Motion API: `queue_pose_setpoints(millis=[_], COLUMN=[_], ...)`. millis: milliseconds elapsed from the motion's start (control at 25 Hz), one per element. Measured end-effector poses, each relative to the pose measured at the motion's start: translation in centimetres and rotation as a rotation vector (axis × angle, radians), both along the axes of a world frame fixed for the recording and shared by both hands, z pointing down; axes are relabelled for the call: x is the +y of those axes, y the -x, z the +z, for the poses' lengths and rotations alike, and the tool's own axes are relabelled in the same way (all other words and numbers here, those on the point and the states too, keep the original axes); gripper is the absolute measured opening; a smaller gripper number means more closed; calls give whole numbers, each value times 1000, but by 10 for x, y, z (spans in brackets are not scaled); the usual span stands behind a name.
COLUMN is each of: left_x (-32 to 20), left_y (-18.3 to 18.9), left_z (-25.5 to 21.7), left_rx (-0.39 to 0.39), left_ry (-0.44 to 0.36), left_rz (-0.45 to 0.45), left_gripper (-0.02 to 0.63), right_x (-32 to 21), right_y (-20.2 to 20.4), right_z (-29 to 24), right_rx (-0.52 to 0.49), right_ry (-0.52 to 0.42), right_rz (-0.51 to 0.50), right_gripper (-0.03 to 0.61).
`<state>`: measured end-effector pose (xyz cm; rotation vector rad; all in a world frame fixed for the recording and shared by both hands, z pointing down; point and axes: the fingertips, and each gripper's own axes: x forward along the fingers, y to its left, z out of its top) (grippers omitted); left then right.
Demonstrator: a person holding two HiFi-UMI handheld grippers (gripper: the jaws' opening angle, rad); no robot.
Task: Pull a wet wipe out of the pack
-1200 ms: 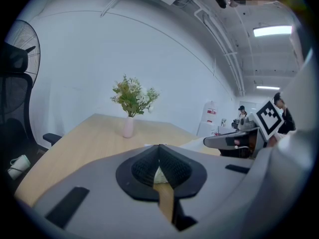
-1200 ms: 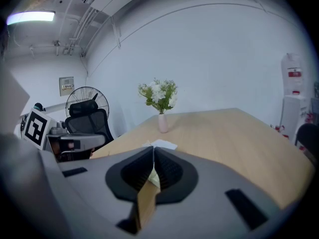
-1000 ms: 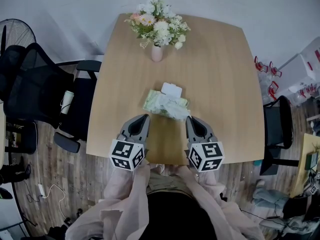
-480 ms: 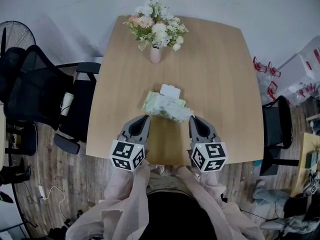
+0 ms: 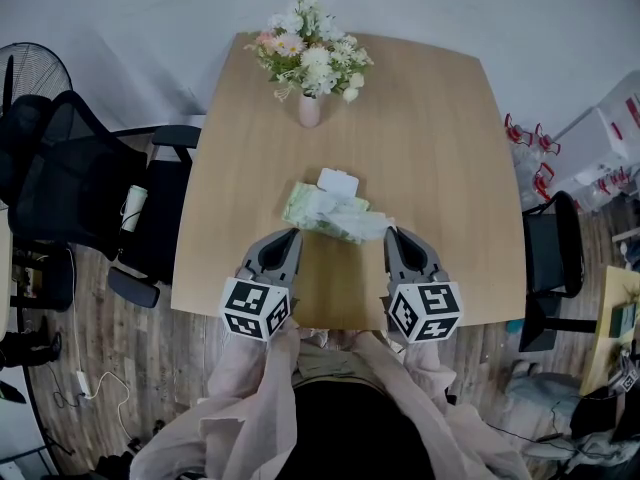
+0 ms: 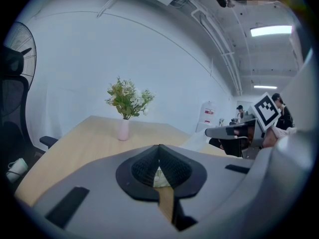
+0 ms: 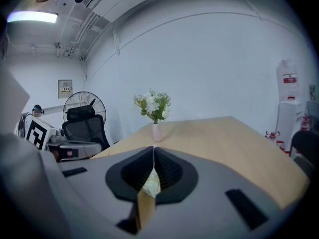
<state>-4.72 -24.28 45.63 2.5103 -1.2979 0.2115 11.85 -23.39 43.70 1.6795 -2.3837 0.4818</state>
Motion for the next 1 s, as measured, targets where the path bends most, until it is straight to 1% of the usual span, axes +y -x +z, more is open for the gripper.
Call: queue_pose_setpoints(millis=[400, 680, 840, 1000], left_x=[5, 7, 8, 8], left_y=[-9, -13, -15, -16], left_z=[-7, -12, -14, -17], left_rx=[-5, -8, -13, -14], left_ry=[-7, -13, -18, -25], left_rz=[18, 20, 17, 11], left_gripper=[11, 11, 11, 11], right_x=[3, 6, 7, 10], right_y=[-15, -36, -55, -71], right_z=[-23, -35, -31, -20], right_rx=[1, 20, 50, 48], right_ry=[-39, -63, -58, -32], right_rz=[16, 65, 115, 147], right_gripper=[14, 15, 14, 14])
